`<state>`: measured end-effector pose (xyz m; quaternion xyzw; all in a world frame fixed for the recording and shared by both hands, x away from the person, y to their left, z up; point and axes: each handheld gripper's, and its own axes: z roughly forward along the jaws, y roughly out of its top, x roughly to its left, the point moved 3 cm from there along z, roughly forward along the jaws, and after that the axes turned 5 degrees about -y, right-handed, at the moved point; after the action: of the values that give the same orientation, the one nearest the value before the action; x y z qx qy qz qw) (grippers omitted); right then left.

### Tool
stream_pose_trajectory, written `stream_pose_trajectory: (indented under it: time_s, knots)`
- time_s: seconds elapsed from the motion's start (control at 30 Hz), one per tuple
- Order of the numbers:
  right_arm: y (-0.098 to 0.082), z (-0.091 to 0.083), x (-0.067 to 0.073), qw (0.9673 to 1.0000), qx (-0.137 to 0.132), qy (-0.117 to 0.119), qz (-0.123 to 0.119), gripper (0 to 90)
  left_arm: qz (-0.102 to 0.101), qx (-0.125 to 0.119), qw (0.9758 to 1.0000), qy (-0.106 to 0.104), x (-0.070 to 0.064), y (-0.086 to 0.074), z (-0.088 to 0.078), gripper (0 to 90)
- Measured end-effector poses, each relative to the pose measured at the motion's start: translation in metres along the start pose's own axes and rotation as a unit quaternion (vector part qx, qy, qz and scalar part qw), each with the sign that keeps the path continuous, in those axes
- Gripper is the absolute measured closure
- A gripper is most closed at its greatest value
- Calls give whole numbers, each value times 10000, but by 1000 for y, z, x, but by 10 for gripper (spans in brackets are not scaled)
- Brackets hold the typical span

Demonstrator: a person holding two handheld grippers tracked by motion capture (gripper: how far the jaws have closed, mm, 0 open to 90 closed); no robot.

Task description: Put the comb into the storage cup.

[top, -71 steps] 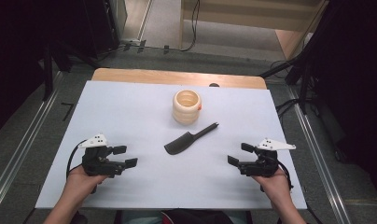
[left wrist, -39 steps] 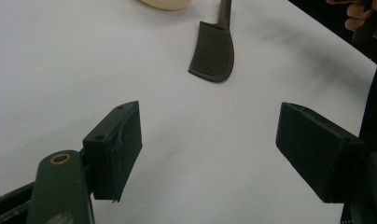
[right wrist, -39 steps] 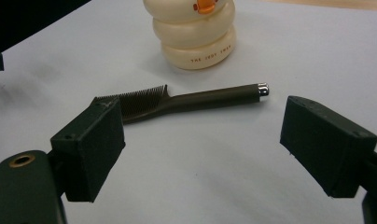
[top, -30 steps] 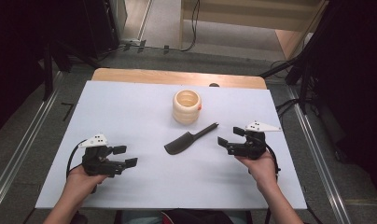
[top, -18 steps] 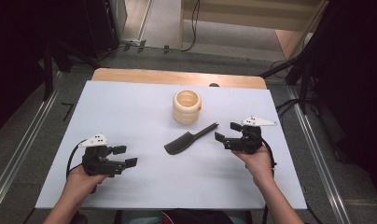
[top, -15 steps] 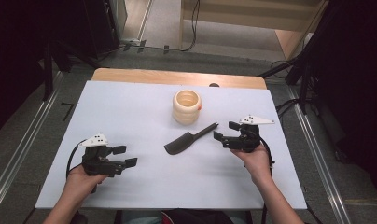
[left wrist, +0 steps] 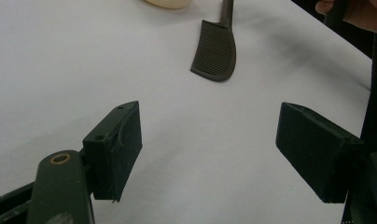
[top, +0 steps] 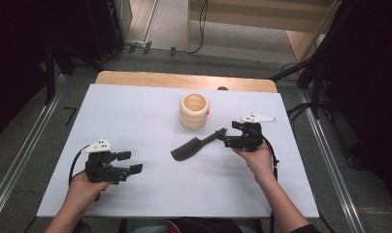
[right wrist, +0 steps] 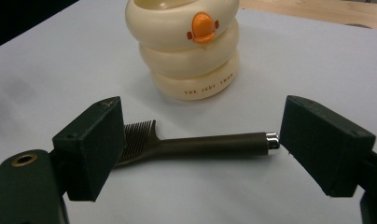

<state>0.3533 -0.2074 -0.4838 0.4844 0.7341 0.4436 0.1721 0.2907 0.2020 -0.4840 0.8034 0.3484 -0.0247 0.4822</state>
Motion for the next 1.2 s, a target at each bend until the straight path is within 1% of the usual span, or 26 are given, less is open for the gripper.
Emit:
stream_pose_trajectory:
  time_s: [0.07,0.1,0.13,0.23,0.33,0.4,0.47,0.53,0.67,0.73,0.77,0.8,0.83,0.9,0.93,0.97,1.0,1.07,1.13,1.17,1.2]
  knots:
    - [1,1,0,10000,-19,-15,-19,127,1,-2,10000,5,0,0,0,231]
    - [4,5,0,10000,-25,-14,23,131,-1,-4,10000,11,0,0,0,231]
    - [5,8,-1,10000,-41,-26,-14,130,-1,-4,10000,11,0,0,0,231]
    - [7,14,-1,10000,-55,-63,1,132,-2,-7,10000,13,0,0,0,231]
    - [8,20,-3,9999,-91,-96,-6,170,-5,-9,10000,8,0,0,0,231]
    - [8,25,-4,9999,-91,-123,-22,175,-7,-18,10000,-4,0,0,0,231]
    - [7,29,-5,9998,-72,-156,56,186,-5,-12,10000,-3,0,0,0,231]
    - [7,32,-7,9998,-64,-192,72,196,-6,-19,10000,-8,0,0,-1,231]
    - [8,36,-9,9997,0,-260,-2,215,-7,-20,10000,0,0,0,-1,231]
    - [10,37,-10,9995,-8,-303,-9,247,-6,-24,10000,-2,0,0,-1,231]
    - [10,37,-10,9995,-8,-303,-9,247,-6,-24,10000,-2,0,0,-1,231]
    - [12,37,-11,9995,-27,-305,-46,357,-6,-19,10000,7,0,0,-1,231]
    - [13,37,-11,9994,-55,-337,-68,397,-8,-18,10000,9,0,0,-1,231]
    - [15,36,-14,9991,-82,-403,-47,552,-6,-27,10000,3,0,0,-1,231]
    - [15,36,-14,9991,-82,-403,-47,552,-6,-27,10000,3,0,0,-1,231]
    - [16,37,-14,9989,-41,-463,-9,612,-6,-29,10000,3,0,0,-1,231]
    - [17,38,-16,9987,26,-509,-2,762,-4,-28,10000,0,0,0,-1,232]
    - [16,40,-17,9986,49,-535,-24,875,0,-39,10000,14,0,0,-1,231]
    - [15,41,-18,9984,64,-561,-47,875,1,-80,10000,21,0,1,-1,232]
    - [14,43,-18,9986,72,-525,-15,875,2,-78,10000,29,0,1,-2,232]
    - [12,46,-21,9984,129,-543,1,875,7,-78,10000,34,0,1,-2,235]
